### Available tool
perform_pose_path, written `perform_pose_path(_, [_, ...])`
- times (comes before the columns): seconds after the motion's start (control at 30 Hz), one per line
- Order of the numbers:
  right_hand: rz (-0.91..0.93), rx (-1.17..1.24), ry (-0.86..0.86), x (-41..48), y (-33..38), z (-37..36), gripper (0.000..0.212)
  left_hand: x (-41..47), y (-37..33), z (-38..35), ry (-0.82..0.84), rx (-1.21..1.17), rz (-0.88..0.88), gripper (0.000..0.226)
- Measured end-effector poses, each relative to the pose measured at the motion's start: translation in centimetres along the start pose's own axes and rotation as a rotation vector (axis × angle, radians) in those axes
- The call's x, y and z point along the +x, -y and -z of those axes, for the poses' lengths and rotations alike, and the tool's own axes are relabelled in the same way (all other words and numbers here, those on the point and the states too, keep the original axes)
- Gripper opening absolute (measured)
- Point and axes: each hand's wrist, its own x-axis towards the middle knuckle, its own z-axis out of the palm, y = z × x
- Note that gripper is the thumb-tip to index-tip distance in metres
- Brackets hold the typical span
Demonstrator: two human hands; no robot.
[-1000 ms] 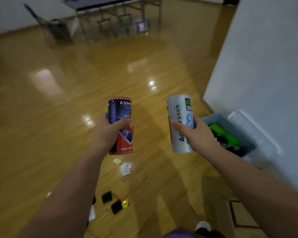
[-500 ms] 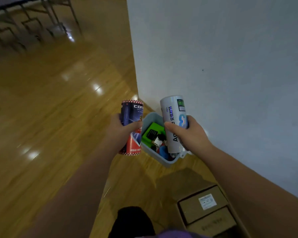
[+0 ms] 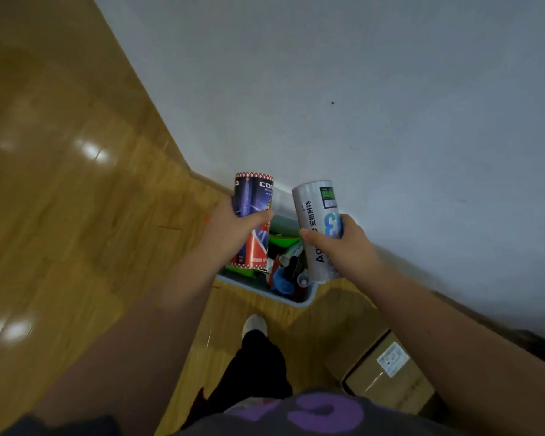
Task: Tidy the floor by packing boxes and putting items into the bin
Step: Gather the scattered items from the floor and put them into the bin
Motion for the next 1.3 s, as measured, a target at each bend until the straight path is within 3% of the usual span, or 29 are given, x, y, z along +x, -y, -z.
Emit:
perform_pose_path(0.23, [-0.213,0.076,-0.043,9.5,-2.7,-4.8,0.055,11.5,3.7,-0.2,0.157,0.075,0.044,0.025])
perform_pose_path(0.37, [-0.341,0.111,-0.116,15.4,-8.9,-7.7,0.058,18.2,10.7,-3.3,0.142,0.096,0.092,0.021])
perform_pose_path(0.53, [-0.523,0.100,-0.158,23.7,-21.4,-13.1,0.062,26.0,24.5,-9.0,0.130,0.194,0.259,0.064])
perform_pose_path(0.73, [-0.734,-0.033,-0.143,30.9,-36.6,-19.6,0.085,32.4,39.8,-14.7,0.109,0.292,0.395,0.071])
perform_pose_path(0.9, [-0.794,-0.053,-0.044,32.5,-40.7,-21.2,0.114,33.4,44.7,-16.2,0.234,0.507,0.503,0.115])
perform_pose_path(0.97, [-0.726,-0.031,-0.039,32.7,-39.4,-21.0,0.100,33.8,43.6,-16.0,0.221,0.523,0.449,0.106])
perform_pose_path(1.17, [-0.512,0.037,-0.028,33.0,-30.4,-20.1,0.021,34.6,34.3,-13.7,0.106,0.342,0.240,0.042])
perform_pose_path(1.3, [-0.382,0.059,0.030,31.8,-22.9,-18.8,0.011,33.5,27.1,-10.2,0.032,0.182,0.156,0.010])
